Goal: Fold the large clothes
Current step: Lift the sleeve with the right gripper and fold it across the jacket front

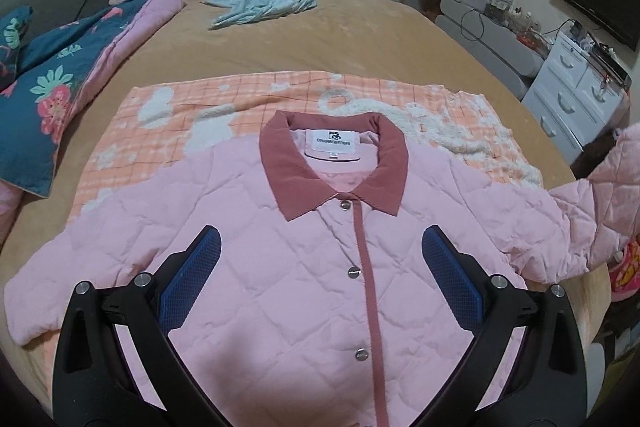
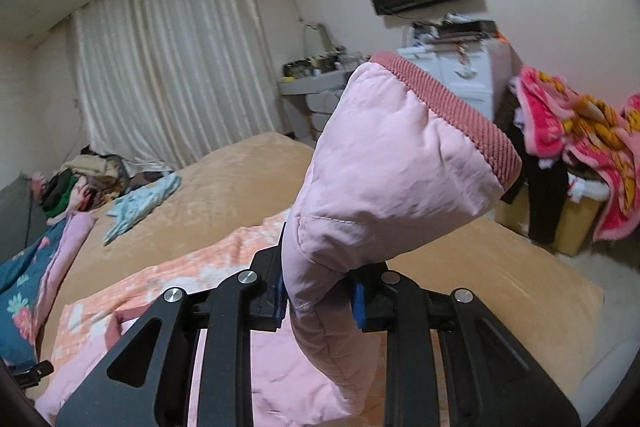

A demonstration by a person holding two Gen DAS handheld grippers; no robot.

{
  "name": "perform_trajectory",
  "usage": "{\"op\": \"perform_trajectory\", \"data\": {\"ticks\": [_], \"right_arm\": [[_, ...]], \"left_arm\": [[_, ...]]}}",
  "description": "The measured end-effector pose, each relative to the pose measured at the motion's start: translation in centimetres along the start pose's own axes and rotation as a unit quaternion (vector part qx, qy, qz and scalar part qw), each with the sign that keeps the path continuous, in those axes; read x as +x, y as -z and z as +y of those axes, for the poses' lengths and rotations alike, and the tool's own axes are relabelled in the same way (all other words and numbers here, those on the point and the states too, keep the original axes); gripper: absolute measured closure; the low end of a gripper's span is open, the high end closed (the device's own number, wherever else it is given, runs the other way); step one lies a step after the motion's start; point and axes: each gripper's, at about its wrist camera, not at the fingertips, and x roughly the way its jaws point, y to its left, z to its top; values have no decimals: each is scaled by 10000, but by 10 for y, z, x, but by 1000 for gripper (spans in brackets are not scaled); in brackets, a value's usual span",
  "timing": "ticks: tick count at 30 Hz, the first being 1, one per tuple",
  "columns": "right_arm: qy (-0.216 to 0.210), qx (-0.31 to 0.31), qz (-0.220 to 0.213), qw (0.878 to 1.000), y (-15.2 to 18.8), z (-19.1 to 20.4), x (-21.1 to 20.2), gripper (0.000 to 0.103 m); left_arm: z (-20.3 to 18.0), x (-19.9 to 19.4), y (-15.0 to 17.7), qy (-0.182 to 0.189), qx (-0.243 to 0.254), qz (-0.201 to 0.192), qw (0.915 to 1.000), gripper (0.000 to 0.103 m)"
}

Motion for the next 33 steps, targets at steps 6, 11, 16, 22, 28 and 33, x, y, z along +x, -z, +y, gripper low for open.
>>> {"op": "perform_trajectory", "data": {"ticks": [6, 11, 16, 22, 28, 33], "right_arm": [[-274, -226, -76, 9993, -7, 44, -13, 80], [-503, -343, -81, 9981, -10, 78, -20, 80], [-741, -499, -93, 9960, -10, 116, -23, 80], [-995, -647, -72, 9929, -2, 152, -22, 80], [-1269, -836, 11, 9884, 15, 187, -17, 80], [-1509, -940, 165, 9839, 39, 220, -8, 80]], "left_arm": [[18, -14, -4, 114, -73, -125, 9998, 9], [34, -23, -7, 141, -132, -258, 9995, 9], [52, -27, -7, 278, -269, -322, 9987, 9], [73, -23, -2, 417, -418, -373, 9976, 9], [100, -12, 1, 310, -710, -323, 9965, 9], [131, -9, 8, 665, -1223, -413, 9894, 9]]}}
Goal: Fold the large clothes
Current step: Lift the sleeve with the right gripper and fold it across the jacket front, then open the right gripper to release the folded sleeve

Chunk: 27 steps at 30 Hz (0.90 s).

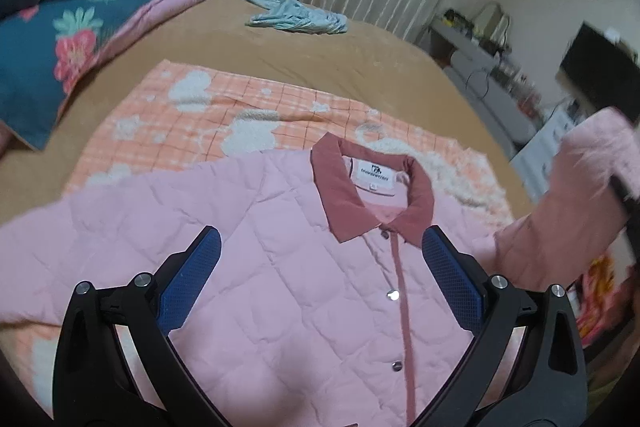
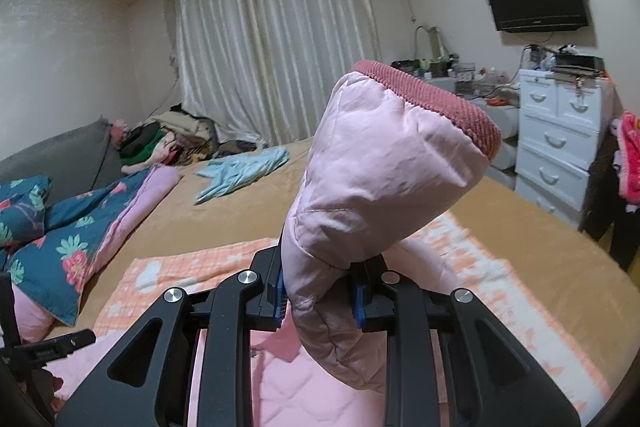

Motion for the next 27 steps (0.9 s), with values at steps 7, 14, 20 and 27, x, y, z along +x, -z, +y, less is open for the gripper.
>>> {"op": "perform_trajectory", "data": {"ticks": [7, 14, 20, 27], "right_arm": [[-431, -242, 341, 9982, 40, 51, 34, 80], [-830, -657, 875, 9905, 88, 96, 66, 80], [-1014, -1019, 1348, 9804, 128, 121, 84, 78], [-1361, -1447, 1770, 9639, 172, 149, 94, 72]], "left_arm": [[28, 11, 6, -9, -240, 156, 9996, 9], [54, 39, 21, -6, -582, 489, 9971, 9], [65, 49, 28, 150, -745, 643, 9950, 9], [82, 59, 35, 255, -1130, 741, 9905, 9]]}}
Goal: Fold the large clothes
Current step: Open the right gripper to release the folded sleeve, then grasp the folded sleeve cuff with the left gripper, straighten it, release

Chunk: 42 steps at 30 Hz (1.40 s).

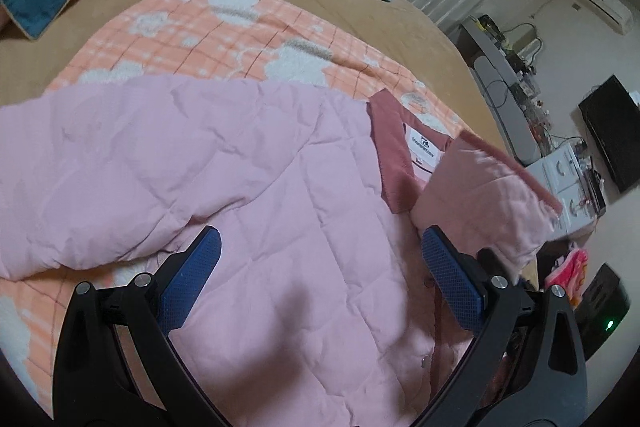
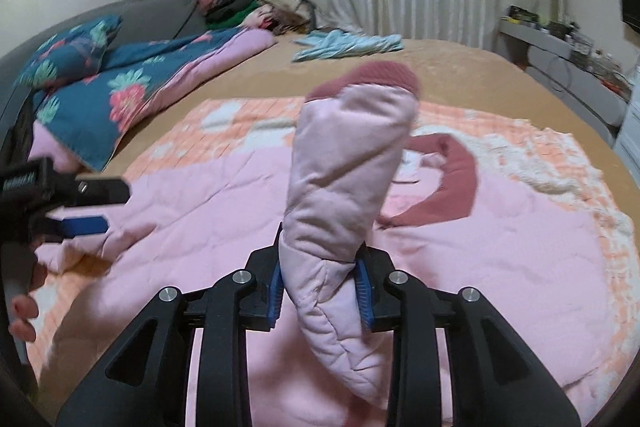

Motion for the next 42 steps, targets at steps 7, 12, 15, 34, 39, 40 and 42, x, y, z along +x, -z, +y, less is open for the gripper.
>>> {"op": "perform_trajectory", "data": {"ticks": [7, 12, 15, 34, 39, 40, 42], "right_arm": [[-474, -317, 423, 9975, 16, 29, 17, 56], [-735, -436, 740, 9936, 26, 37, 13, 25], [-882, -384, 775, 9923, 30, 29, -1, 18], [691, 1235, 409, 9891, 62, -159, -73, 17], [912, 1694, 327, 9808, 70, -193, -88, 17], [961, 1752, 306, 9794, 71, -199, -92, 17], [1021, 1807, 267, 9779, 71, -207, -98, 17]], "left_arm": [[9, 4, 7, 246, -287, 78, 9993, 9], [7, 10, 16, 499, -354, 266, 9978, 9], [2, 17, 21, 502, -312, 394, 9975, 9], [-47, 67, 56, 256, 39, 756, 9968, 45], [-70, 65, 54, 170, 571, 614, 9963, 82], [-74, 60, 48, 214, 683, 513, 9961, 84], [-82, 45, 33, 191, 924, 235, 9953, 86]]}}
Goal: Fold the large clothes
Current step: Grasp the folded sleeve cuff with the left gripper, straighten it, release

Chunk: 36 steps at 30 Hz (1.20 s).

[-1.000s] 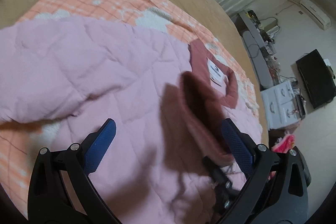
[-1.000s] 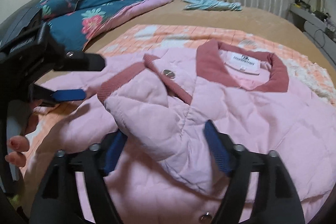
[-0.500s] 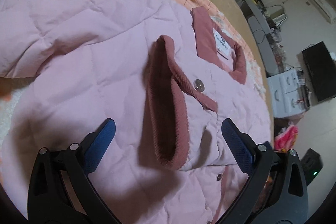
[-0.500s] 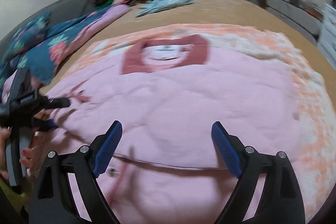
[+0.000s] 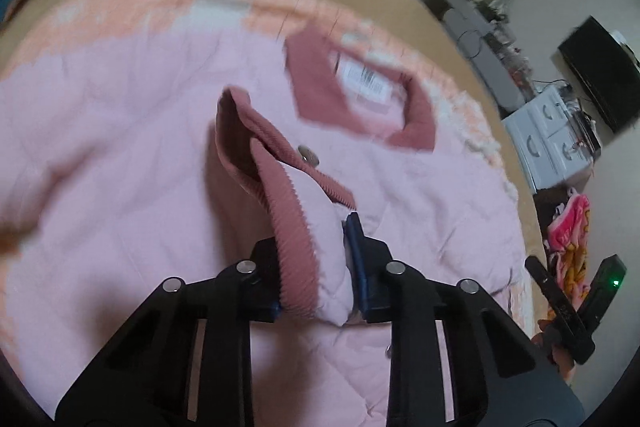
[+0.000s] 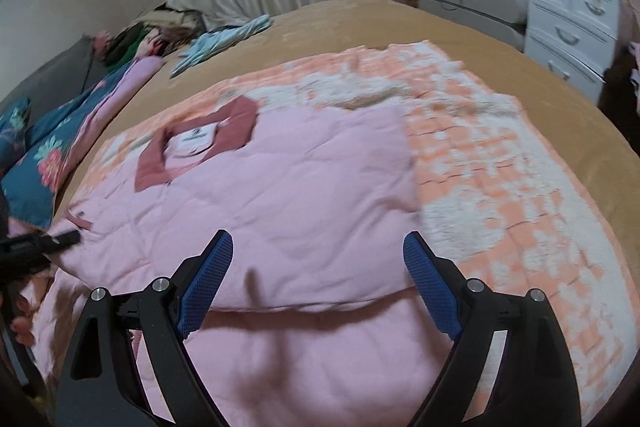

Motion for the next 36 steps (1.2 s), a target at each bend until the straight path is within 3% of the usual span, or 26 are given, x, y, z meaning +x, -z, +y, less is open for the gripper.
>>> {"op": "perform_trajectory", "data": {"ticks": [6, 18, 24, 28, 36], "right_arm": [[119, -97, -41, 9999, -6, -5, -3, 17], [-76, -764, 163, 9969, -10, 44, 27, 17], [7, -660, 583, 9961, -7, 49, 52, 16], [329, -505, 992, 9932, 4, 36, 75, 15], [376, -291, 1091, 9929, 15, 29, 93, 15]], "left_arm": [[0, -25, -29, -269, 288, -407, 9984, 87], [52, 22, 14, -591, -133, 328, 9976, 82], [54, 23, 15, -650, -68, 350, 9973, 79], [55, 25, 16, -675, -69, 379, 9970, 76], [51, 27, 18, -786, 7, 399, 9961, 72]]}}
